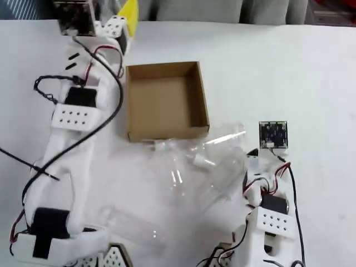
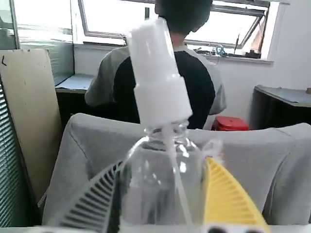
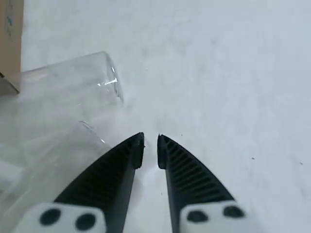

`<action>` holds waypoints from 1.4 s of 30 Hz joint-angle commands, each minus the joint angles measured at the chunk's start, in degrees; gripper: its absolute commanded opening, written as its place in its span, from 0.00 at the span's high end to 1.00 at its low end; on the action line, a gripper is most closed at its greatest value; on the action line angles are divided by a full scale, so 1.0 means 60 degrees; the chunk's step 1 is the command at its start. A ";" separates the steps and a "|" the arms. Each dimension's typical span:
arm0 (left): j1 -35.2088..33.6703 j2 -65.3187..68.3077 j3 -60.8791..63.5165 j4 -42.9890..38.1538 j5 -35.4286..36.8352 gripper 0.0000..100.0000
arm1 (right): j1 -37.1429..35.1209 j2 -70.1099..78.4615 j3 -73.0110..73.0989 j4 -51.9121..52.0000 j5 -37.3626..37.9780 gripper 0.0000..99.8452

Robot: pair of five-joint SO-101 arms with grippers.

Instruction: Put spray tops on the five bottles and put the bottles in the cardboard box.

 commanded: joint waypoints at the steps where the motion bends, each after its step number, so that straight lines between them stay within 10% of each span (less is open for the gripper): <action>1: -0.0242 0.0300 0.0147 -0.1011 0.0264 0.97 | 0.0110 0.0022 -0.0103 -0.0432 0.0073 0.98; 42: -0.0037 0.0974 0.5275 -0.5905 0.0293 0.97 | 0.0110 0.0022 -0.0088 -0.0447 0.0073 0.98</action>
